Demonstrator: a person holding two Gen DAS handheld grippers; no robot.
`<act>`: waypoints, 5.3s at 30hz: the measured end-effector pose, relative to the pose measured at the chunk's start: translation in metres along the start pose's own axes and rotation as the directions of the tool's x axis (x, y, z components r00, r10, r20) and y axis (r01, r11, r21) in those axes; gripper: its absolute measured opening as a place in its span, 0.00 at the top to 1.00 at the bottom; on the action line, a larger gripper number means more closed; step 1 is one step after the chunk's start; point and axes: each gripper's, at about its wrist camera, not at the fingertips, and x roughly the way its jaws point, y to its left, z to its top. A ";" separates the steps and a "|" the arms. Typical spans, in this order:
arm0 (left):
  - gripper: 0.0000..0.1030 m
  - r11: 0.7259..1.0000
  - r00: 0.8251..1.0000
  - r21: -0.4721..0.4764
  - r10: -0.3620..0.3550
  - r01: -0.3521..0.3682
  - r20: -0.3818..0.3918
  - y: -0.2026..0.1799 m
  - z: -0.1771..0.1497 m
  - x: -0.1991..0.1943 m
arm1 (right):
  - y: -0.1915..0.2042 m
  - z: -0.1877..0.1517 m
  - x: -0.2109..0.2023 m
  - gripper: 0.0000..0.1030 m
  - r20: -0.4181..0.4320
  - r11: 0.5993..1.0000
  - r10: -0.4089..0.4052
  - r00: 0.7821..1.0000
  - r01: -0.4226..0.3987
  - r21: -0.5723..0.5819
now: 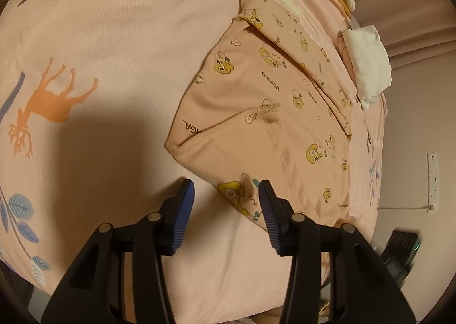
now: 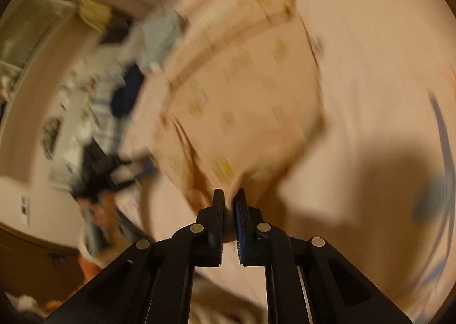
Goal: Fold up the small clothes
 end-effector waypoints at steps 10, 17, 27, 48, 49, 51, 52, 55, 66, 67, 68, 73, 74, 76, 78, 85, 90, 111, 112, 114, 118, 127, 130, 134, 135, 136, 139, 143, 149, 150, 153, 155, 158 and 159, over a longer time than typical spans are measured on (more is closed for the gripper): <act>0.55 0.997 0.995 0.068 0.025 -0.031 0.093 -0.013 0.030 -0.010 | -0.005 0.119 0.002 0.83 0.143 0.967 -0.255 0.956 0.248 0.065; 0.54 0.984 0.987 0.173 0.014 -0.042 0.160 -0.035 0.049 -0.025 | -0.027 0.092 -0.011 0.47 0.090 0.965 -0.260 0.961 0.261 0.002; 0.53 0.861 0.999 0.508 0.008 -0.028 0.043 -0.090 0.044 0.023 | -0.053 0.081 -0.016 0.47 0.040 0.947 -0.322 0.946 0.321 0.032; 1.00 0.895 0.979 0.430 0.038 -0.123 0.201 -0.073 0.063 0.022 | -0.052 0.065 -0.009 0.47 -0.001 0.932 -0.362 0.932 0.361 -0.012; 0.99 0.895 0.986 0.436 0.017 -0.090 0.167 -0.073 0.062 0.021 | -0.053 0.064 -0.010 0.47 -0.002 0.933 -0.359 0.933 0.359 -0.012; 0.88 0.880 0.994 0.473 -0.001 -0.051 0.109 -0.075 0.055 0.023 | -0.055 0.063 -0.010 0.47 -0.001 0.935 -0.355 0.935 0.355 -0.008; 0.86 0.861 0.994 0.504 0.016 -0.069 0.108 -0.078 0.050 0.025 | -0.056 0.062 -0.009 0.47 0.002 0.936 -0.351 0.936 0.351 0.000; 0.77 0.810 0.990 0.570 0.095 -0.140 0.108 -0.082 0.036 0.041 | -0.057 0.062 -0.009 0.42 0.008 0.941 -0.339 0.941 0.339 0.024; 0.58 0.851 0.993 0.514 0.072 -0.110 0.094 -0.074 0.041 0.078 | -0.052 0.060 -0.005 0.40 0.004 0.935 -0.355 0.935 0.355 -0.025; 0.58 0.856 0.994 0.508 0.064 -0.099 0.085 -0.072 0.043 0.079 | -0.053 0.060 -0.005 0.40 0.004 0.937 -0.350 0.937 0.350 -0.019; 0.60 0.855 0.995 0.511 0.059 -0.093 0.084 -0.071 0.043 0.078 | -0.053 0.059 -0.005 0.40 0.005 0.937 -0.348 0.938 0.348 -0.018; 0.65 0.765 0.988 0.625 0.131 -0.155 0.085 -0.076 0.028 0.077 | -0.053 0.057 -0.005 0.40 0.016 0.939 -0.342 0.940 0.342 -0.026; 0.65 0.764 0.987 0.625 0.137 -0.161 0.087 -0.075 0.028 0.078 | -0.053 0.057 -0.005 0.40 0.018 0.940 -0.341 0.940 0.341 -0.026; 0.68 0.794 0.988 0.588 0.135 -0.154 0.076 -0.070 0.033 0.082 | -0.055 0.056 -0.005 0.40 0.024 0.942 -0.336 0.942 0.336 -0.017; 0.79 0.820 0.988 0.553 0.127 -0.152 0.083 -0.067 0.037 0.082 | -0.055 0.056 -0.005 0.39 0.033 0.943 -0.333 0.942 0.333 -0.009; 0.92 0.846 0.984 0.507 0.104 -0.164 0.145 -0.068 0.032 0.065 | -0.054 0.055 -0.006 0.39 0.042 0.941 -0.337 0.941 0.338 -0.009; 0.92 0.903 0.974 0.407 0.048 -0.137 0.221 -0.058 0.057 0.032 | -0.053 0.054 -0.007 0.39 0.038 0.939 -0.342 0.939 0.343 0.005; 0.35 0.984 0.968 0.170 0.014 -0.058 0.252 -0.022 0.105 -0.008 | -0.030 0.089 -0.014 0.39 0.055 0.968 -0.249 0.967 0.250 -0.011; 0.34 0.984 0.972 0.170 0.004 -0.045 0.234 -0.022 0.104 -0.005 | -0.026 0.096 -0.010 0.39 0.057 0.975 -0.220 0.974 0.221 -0.015; 0.34 0.985 0.984 0.169 -0.017 -0.014 0.178 -0.019 0.101 0.005 | -0.021 0.110 0.000 0.39 0.056 0.983 -0.180 0.982 0.181 -0.015; 0.35 0.988 0.994 0.151 0.014 -0.030 0.107 -0.009 0.095 0.025 | -0.016 0.136 0.035 0.39 0.016 0.986 -0.163 0.986 0.164 -0.018; 0.34 0.999 0.989 0.036 -0.039 0.034 0.140 0.022 0.106 0.010 | -0.021 0.139 0.071 0.49 -0.015 0.993 -0.119 0.993 0.119 -0.015; 0.34 0.994 0.990 0.021 -0.107 0.106 0.089 0.024 0.106 0.014 | -0.021 0.137 0.075 0.91 -0.017 0.987 -0.155 0.988 0.154 -0.045; 0.37 0.988 0.985 0.035 -0.155 0.153 0.070 0.016 0.102 0.019 | -0.024 0.136 0.062 0.92 0.033 0.997 -0.072 0.997 0.073 -0.017; 0.48 0.985 0.984 0.045 -0.167 0.165 0.066 0.011 0.101 0.020 | -0.023 0.136 0.059 0.92 0.036 0.998 -0.063 0.997 0.064 -0.017; 0.60 0.983 0.983 0.076 -0.170 0.165 0.066 0.005 0.100 0.020 | -0.022 0.136 0.054 0.92 0.046 0.998 -0.059 0.997 0.060 -0.021; 0.80 0.981 0.987 0.174 -0.107 0.086 0.121 -0.009 0.094 0.016 | -0.019 0.135 0.043 0.92 0.062 0.997 -0.070 0.996 0.072 -0.034; 0.95 0.968 0.989 0.229 -0.121 0.099 0.081 -0.016 0.090 0.021 | -0.021 0.134 0.035 0.92 0.077 0.998 -0.061 0.995 0.063 -0.025; 0.95 0.967 0.983 0.235 -0.132 0.100 0.127 -0.018 0.091 0.015 | -0.029 0.137 0.056 0.92 0.039 0.994 -0.104 0.994 0.103 0.031; 0.95 0.966 0.979 0.227 -0.155 0.122 0.134 -0.017 0.094 0.013 | -0.030 0.138 0.062 0.92 0.022 0.993 -0.112 0.993 0.112 0.039; 0.95 0.966 0.976 0.233 -0.151 0.112 0.159 -0.021 0.098 0.010 | -0.031 0.139 0.077 0.92 0.020 0.995 -0.097 0.995 0.096 0.039; 0.95 0.965 0.973 0.241 -0.150 0.106 0.173 -0.024 0.099 0.007 | -0.027 0.136 0.076 0.95 0.056 0.998 -0.068 0.996 0.067 0.019; 0.95 0.958 0.960 0.242 -0.204 0.154 0.194 -0.027 0.103 -0.002 | -0.020 0.138 0.064 0.95 0.098 1.000 0.002 0.995 -0.002 -0.007; 0.95 0.956 0.954 0.244 -0.215 0.162 0.208 -0.030 0.104 -0.005 | -0.018 0.139 0.060 0.95 0.109 1.000 -0.001 0.994 0.002 -0.012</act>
